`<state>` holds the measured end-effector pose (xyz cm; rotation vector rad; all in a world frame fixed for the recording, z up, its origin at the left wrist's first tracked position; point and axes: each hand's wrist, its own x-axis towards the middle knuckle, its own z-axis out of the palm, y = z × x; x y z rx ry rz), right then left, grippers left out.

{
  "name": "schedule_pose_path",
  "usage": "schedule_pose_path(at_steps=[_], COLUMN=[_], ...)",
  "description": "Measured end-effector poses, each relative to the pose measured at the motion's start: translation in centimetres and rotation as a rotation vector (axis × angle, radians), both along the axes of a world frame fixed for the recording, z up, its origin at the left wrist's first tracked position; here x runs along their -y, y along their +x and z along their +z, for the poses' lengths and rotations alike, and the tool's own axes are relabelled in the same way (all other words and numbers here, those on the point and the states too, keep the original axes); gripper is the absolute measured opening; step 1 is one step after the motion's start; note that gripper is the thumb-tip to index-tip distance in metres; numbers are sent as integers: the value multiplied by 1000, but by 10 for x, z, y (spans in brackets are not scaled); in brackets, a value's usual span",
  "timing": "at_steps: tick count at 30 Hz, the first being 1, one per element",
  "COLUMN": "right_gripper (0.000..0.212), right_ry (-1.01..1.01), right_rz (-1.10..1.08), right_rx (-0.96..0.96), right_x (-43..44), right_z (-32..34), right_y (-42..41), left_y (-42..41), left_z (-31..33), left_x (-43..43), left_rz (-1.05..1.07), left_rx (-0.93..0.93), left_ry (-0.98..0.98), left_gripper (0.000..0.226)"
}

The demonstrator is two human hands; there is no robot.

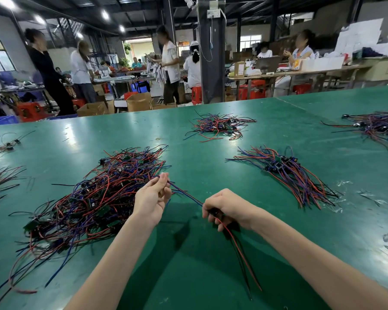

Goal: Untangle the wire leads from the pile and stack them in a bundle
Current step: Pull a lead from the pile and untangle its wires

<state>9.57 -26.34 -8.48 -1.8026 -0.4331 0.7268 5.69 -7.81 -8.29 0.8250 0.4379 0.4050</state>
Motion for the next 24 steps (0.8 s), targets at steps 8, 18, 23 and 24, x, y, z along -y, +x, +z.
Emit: schedule_pose_path(at_steps=[8,18,23,24], right_gripper=[24,16,18,19], right_ry=[4,82,59,44], right_rz=[69,182,82,77], right_rx=[50,73,79,94], right_x=[2,-1,-1,-2], right_z=[-2,2,4,4], right_y=[3,-7,-7,-7], left_y=[-4,-8,-8,-8], left_z=[7,10,10,8], left_x=[1,2,5,6], left_rz=[-60,112,135,150], left_rx=[19,65,95,95], left_ry=[-112,53,106,130], left_gripper=[10,12,9,10])
